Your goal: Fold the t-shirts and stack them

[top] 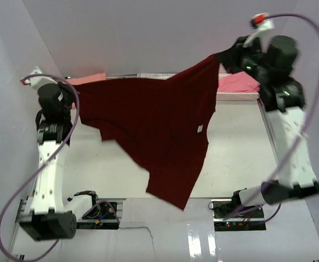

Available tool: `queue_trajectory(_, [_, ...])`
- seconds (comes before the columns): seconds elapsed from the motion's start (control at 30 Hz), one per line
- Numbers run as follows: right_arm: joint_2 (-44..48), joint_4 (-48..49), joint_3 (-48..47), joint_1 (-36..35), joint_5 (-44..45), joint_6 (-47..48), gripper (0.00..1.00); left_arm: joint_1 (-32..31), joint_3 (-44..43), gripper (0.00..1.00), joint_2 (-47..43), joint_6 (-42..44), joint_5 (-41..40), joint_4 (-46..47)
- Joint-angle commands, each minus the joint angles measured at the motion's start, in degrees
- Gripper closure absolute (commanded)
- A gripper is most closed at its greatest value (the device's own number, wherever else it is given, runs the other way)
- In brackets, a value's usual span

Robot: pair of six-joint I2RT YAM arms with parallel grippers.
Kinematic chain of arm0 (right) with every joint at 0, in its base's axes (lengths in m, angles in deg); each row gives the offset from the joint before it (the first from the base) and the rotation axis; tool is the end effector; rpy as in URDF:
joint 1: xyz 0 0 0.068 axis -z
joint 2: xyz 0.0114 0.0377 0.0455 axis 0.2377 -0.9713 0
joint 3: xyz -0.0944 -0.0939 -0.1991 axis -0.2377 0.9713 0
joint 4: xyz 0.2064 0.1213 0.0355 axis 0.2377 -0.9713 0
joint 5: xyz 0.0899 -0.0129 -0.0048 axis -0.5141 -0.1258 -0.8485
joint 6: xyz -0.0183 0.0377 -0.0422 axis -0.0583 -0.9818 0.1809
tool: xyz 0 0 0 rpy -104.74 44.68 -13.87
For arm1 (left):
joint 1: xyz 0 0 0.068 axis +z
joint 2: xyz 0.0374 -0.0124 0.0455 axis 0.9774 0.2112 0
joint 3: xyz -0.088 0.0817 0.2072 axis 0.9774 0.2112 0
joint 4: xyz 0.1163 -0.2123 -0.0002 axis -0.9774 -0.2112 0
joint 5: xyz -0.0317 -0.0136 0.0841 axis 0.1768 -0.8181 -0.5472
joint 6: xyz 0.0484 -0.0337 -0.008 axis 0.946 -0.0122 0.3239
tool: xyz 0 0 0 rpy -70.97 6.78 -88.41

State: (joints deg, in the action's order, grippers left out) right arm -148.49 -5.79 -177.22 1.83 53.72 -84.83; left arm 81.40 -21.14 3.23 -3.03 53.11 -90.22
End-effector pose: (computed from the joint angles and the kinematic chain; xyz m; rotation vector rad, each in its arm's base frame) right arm 0.3024 0.0764 0.4661 -0.2402 1.7341 0.5276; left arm 0.2652 0.0274 0.3660 -0.7102 1.6912 -0.1116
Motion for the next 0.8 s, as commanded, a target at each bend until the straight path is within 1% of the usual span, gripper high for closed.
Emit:
queue_trajectory(0.0, [16.8,5.53,-0.69,0.15,1.44,3.14,0.92,0.18,1.44,1.0,-16.94,-0.79,-1.6,1.67])
queue_trajectory(0.03, [22.14,5.8,-1.84,0.15,1.27,3.32,0.92,0.27,1.26,1.0,-19.79,-0.79,-2.12,1.76])
queue_trajectory(0.07, [24.46,5.97,-2.81,0.15,1.09,4.02,0.92,0.27,1.09,1.0,-22.35,-0.62,-3.43,1.67])
queue_trajectory(0.1, [28.83,6.15,-3.69,0.15,1.0,4.28,0.92,0.27,0.74,1.0,-26.81,-0.01,-3.97,1.58])
queue_trajectory(0.13, [30.96,6.41,-4.65,0.15,1.0,4.63,0.92,0.27,0.56,1.0,-28.85,0.26,-4.93,1.5])
queue_trajectory(0.17, [32.99,7.02,-4.49,0.15,1.18,4.81,0.92,0.27,0.56,1.0,-30.53,0.7,-7.73,1.41])
queue_trajectory(0.2, [37.1,9.03,-3.96,0.15,1.35,4.9,0.92,0.27,0.56,1.0,-33.42,1.4,-9.23,1.23])
queue_trajectory(0.3, [43.53,12.64,-1.5,0.23,3.11,4.73,0.92,0.27,1.17,1.0,-36.86,1.93,-13.81,1.14])
queue_trajectory(0.33, [44.51,12.65,-2.28,0.23,3.63,4.73,0.92,0.18,1.09,1.0,-38.44,2.46,-14.34,1.14])
queue_trajectory(0.57, [48.56,11.08,-8.08,0.23,5.74,4.29,0.92,-1.22,-4.1,1.0,-40.21,4.83,-16.19,-0.79])
queue_trajectory(0.7, [49.88,10.98,-7.92,0.23,7.94,3.68,0.92,-2.36,-5.5,1.0,-40.74,5.01,-16.37,-1.23])
queue_trajectory(0.77, [49.53,11.16,-6.69,0.15,10.56,1.66,0.92,-2.45,-4.81,1.0,-40.3,5.01,-15.67,-1.32])
